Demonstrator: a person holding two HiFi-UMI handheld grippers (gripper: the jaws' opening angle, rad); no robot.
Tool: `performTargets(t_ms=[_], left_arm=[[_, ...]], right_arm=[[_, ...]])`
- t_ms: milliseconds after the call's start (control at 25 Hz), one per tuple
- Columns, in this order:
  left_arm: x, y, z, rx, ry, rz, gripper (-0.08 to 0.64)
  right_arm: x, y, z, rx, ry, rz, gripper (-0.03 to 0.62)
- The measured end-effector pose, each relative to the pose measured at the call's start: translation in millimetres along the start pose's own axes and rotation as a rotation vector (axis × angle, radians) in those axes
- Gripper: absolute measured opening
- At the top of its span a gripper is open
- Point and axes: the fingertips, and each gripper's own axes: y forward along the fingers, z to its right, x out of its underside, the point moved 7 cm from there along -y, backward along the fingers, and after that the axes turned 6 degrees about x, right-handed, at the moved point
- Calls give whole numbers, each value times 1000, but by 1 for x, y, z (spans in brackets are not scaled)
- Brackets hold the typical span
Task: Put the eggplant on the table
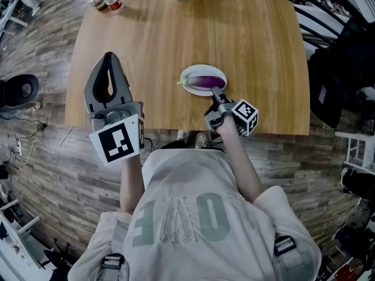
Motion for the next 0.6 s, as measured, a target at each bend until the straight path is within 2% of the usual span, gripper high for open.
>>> performTargets(t_ms=[240,360,480,600], left_arm=[[0,-2,-1,0,-11,5,9],[-3,-2,-3,-1,-18,22,9],[-6,-1,-4,3,-32,41,9],[-10,2,-2,17,-42,57,9]], right_arm=[[9,-19,6,191,59,-43,181],[0,-35,-2,229,43,27,181],[-20,-54,-40,168,-77,144,181],[-40,-81,-103,53,-318,332,181]])
